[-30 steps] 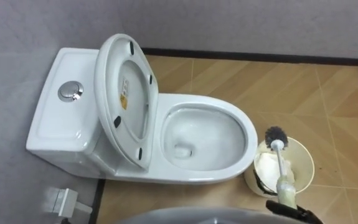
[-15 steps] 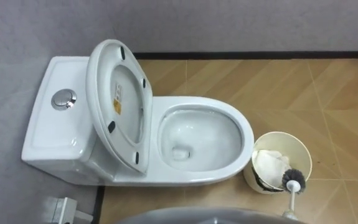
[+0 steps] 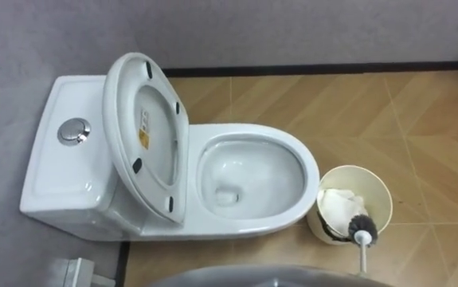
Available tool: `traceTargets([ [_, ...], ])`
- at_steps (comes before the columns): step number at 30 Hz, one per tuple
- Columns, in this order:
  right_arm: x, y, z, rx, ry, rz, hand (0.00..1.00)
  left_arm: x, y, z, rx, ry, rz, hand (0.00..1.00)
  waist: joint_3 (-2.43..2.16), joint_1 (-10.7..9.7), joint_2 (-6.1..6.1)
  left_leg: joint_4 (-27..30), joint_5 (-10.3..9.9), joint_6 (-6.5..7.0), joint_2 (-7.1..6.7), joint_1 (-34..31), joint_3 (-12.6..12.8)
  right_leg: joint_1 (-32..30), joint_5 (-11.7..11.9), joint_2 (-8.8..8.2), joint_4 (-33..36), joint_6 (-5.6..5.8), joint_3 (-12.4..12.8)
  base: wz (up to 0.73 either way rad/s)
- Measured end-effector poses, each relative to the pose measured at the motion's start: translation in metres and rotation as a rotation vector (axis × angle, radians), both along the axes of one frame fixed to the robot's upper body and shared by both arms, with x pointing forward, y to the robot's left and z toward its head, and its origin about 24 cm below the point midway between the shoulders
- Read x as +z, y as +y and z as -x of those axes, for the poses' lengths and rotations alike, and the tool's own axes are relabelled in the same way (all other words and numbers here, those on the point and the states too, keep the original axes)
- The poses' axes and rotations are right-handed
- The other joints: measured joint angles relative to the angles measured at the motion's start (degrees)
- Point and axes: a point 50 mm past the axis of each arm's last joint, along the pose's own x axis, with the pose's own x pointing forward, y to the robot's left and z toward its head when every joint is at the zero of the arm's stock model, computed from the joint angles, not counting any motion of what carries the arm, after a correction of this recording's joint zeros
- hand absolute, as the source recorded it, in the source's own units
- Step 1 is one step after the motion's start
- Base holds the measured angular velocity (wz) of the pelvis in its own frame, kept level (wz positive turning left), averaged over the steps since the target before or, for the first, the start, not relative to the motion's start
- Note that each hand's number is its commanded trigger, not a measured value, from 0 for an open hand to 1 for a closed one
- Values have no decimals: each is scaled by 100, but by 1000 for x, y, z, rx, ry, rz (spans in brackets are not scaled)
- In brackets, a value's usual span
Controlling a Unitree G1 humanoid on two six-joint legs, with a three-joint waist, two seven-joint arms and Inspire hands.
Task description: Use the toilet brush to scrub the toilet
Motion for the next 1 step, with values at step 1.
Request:
traceTargets([
  [1, 0, 0, 1, 27, 9, -4, 0, 0, 0, 0, -2, 2, 2, 0, 0, -1, -6, -1, 0, 0, 0, 0, 15, -2, 0, 0, -2, 0, 2, 0],
])
